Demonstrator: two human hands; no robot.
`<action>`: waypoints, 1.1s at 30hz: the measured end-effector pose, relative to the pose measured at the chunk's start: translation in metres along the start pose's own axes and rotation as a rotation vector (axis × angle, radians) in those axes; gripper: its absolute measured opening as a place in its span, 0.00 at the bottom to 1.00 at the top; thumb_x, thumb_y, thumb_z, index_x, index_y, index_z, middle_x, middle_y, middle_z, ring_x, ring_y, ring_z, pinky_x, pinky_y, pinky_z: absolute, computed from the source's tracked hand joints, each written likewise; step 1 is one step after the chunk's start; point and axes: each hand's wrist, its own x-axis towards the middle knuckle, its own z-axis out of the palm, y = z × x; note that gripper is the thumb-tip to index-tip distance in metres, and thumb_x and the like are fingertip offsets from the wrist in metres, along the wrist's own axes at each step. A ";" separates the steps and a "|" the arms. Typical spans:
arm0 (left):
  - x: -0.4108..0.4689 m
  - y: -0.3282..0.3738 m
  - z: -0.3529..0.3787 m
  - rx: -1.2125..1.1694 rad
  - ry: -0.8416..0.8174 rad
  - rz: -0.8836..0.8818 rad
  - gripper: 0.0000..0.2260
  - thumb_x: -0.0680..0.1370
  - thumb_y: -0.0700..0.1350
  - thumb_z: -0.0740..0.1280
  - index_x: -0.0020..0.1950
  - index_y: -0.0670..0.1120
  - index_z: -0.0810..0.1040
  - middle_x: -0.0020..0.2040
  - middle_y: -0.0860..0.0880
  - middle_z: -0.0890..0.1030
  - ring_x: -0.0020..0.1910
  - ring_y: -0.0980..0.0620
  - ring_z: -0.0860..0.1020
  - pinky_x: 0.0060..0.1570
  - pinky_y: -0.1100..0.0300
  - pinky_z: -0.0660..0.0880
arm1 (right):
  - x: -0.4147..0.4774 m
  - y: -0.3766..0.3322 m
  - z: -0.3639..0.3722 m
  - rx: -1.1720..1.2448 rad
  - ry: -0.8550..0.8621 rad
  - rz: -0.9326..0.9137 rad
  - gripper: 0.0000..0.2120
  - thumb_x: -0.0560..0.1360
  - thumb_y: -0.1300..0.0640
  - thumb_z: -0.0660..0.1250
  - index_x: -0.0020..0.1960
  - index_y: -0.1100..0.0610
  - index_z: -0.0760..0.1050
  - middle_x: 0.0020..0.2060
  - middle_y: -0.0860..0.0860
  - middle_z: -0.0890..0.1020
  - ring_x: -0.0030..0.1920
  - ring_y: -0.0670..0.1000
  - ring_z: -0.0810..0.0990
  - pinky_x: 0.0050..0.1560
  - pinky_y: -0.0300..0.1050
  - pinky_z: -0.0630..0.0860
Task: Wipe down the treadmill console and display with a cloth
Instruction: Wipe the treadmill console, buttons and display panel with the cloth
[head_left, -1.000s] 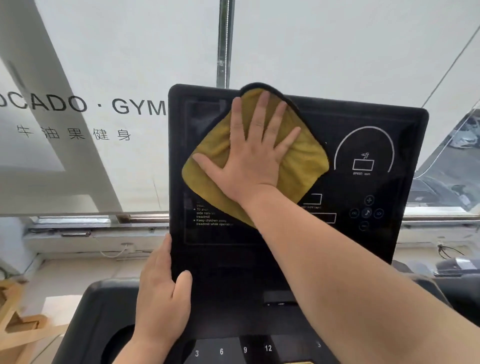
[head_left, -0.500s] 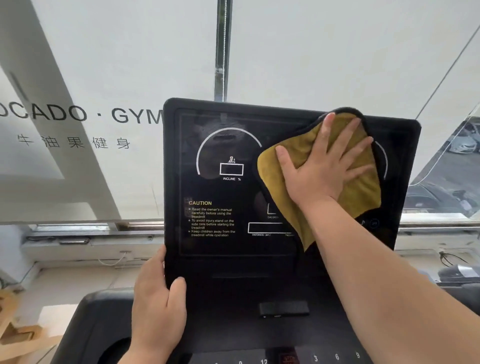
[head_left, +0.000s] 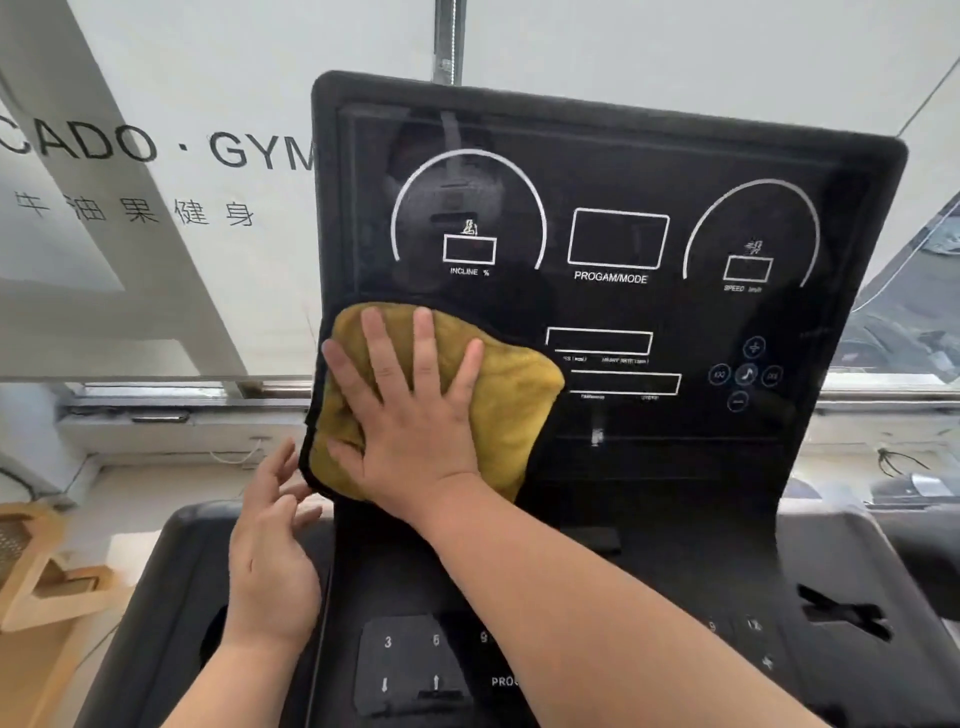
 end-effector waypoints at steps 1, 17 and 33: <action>-0.001 -0.003 0.000 0.010 -0.004 -0.002 0.22 0.78 0.48 0.50 0.70 0.59 0.71 0.66 0.57 0.77 0.65 0.53 0.77 0.61 0.51 0.73 | -0.007 -0.002 0.005 -0.012 -0.015 -0.016 0.41 0.79 0.29 0.51 0.83 0.43 0.38 0.83 0.53 0.38 0.80 0.67 0.34 0.70 0.81 0.32; -0.017 -0.005 0.011 -0.020 -0.138 -0.046 0.25 0.76 0.46 0.52 0.68 0.58 0.77 0.66 0.53 0.81 0.67 0.53 0.77 0.67 0.52 0.73 | -0.106 0.148 0.021 -0.135 0.054 0.091 0.50 0.69 0.21 0.62 0.82 0.44 0.55 0.83 0.55 0.53 0.81 0.69 0.48 0.72 0.82 0.46; -0.037 -0.019 0.008 0.346 -0.036 0.029 0.29 0.77 0.49 0.52 0.79 0.49 0.64 0.73 0.60 0.67 0.71 0.65 0.66 0.76 0.56 0.60 | -0.053 0.020 0.025 -0.078 0.041 -0.271 0.38 0.79 0.33 0.59 0.84 0.42 0.49 0.84 0.47 0.51 0.83 0.58 0.47 0.80 0.67 0.40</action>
